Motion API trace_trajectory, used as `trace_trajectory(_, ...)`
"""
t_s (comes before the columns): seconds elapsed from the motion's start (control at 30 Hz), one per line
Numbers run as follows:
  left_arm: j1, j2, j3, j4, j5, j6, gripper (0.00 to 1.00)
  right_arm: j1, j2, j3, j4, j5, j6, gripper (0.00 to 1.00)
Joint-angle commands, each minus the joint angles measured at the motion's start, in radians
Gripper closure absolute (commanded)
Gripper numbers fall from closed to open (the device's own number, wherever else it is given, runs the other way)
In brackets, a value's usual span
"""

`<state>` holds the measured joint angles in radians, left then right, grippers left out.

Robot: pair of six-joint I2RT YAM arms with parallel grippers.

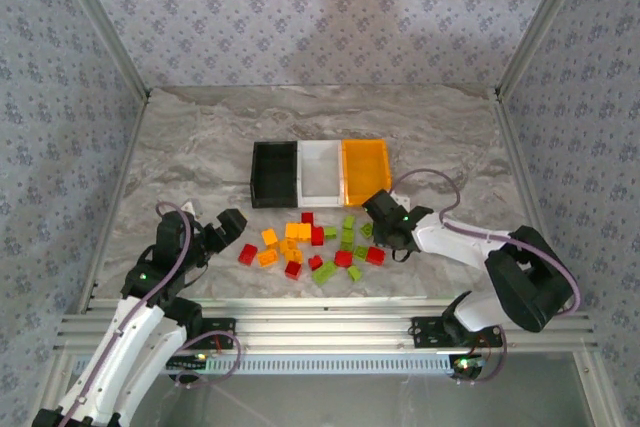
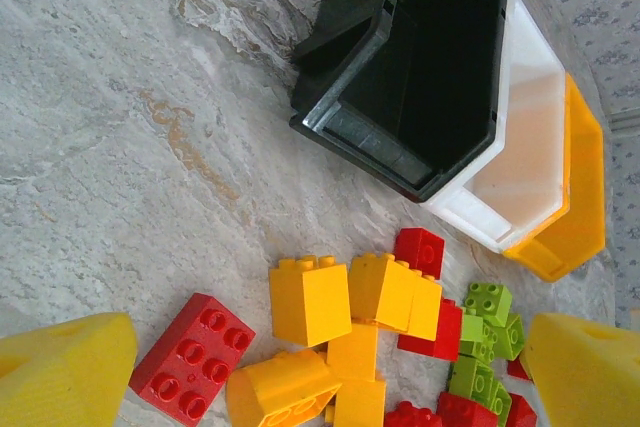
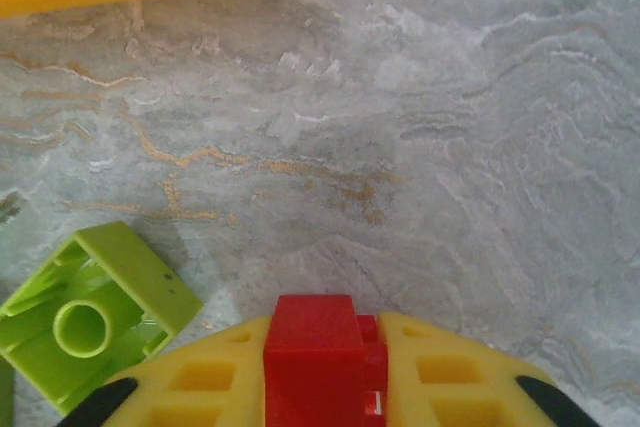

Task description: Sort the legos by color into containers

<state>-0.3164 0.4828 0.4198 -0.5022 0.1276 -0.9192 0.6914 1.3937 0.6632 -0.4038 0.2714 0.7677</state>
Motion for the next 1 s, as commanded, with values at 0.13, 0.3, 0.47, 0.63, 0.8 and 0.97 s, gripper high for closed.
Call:
trace_trajectory(0.13,-0.006,-0.003,-0.002,0.003,-0.008,-0.015,0.0,-0.011,-0.101,0.136,-0.088,0.01,-0.07,0.81)
trace_trajectory(0.3,-0.006,-0.004,0.003,-0.036,-0.041,-0.041,0.01,-0.037,0.022,0.319,-0.106,0.029,-0.122,0.8)
trace_trajectory(0.47,-0.006,-0.001,0.009,-0.1,-0.074,-0.043,0.01,-0.094,0.204,0.482,-0.105,0.049,-0.147,0.78)
trace_trajectory(0.63,-0.005,0.03,0.031,-0.161,-0.075,-0.023,0.05,-0.15,0.345,0.632,-0.101,0.029,-0.185,0.73)
trace_trajectory(0.8,-0.006,0.07,0.045,-0.202,-0.065,0.011,0.08,-0.161,0.399,0.711,-0.116,0.019,-0.185,0.55)
trace_trajectory(0.97,-0.006,0.09,0.048,-0.234,-0.063,0.037,0.09,-0.159,0.351,0.695,-0.083,0.01,-0.181,0.44)
